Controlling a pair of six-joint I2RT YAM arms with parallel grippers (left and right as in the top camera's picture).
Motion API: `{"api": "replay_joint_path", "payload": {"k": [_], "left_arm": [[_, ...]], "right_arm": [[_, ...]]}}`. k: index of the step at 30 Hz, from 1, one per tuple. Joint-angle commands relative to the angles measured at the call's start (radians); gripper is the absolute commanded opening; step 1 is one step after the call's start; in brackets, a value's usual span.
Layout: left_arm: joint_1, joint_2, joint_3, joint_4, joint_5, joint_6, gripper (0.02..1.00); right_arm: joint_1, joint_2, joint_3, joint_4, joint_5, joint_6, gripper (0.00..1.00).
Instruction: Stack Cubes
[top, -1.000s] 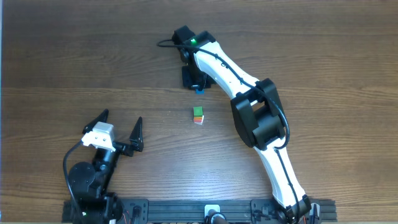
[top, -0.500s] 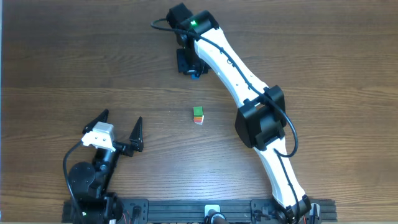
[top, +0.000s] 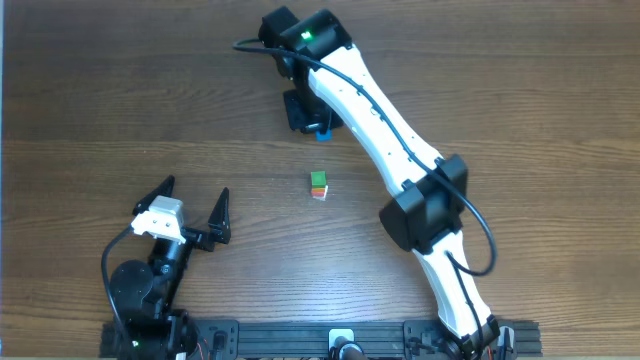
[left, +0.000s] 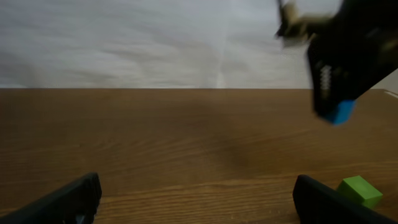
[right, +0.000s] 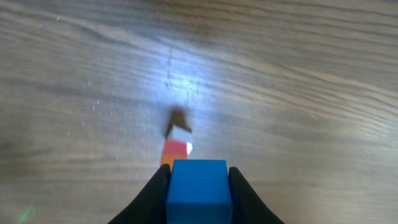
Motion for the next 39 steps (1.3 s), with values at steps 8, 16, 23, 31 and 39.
{"api": "replay_joint_path", "payload": {"k": [8,16,23,31,39], "left_arm": [[-0.005,-0.004,-0.009,0.005,0.010,0.014,1.000],[-0.005,-0.004,-0.009,0.005,0.010,0.014,1.000],[-0.005,-0.004,-0.009,0.005,0.010,0.014,1.000],[-0.005,-0.004,-0.009,0.005,0.010,0.014,1.000],[-0.005,-0.004,-0.009,0.005,0.010,0.014,1.000]], "right_arm": [[0.072,-0.286,-0.310,0.139,0.016,0.022,0.012],[0.072,-0.423,-0.591,0.293,0.012,0.077,0.009],[0.092,-0.423,-0.642,0.327,-0.023,0.106,0.009],[0.120,-0.420,-0.652,0.346,-0.026,0.140,0.012],[0.126,-0.420,-0.686,0.362,-0.026,0.174,0.009]]}}
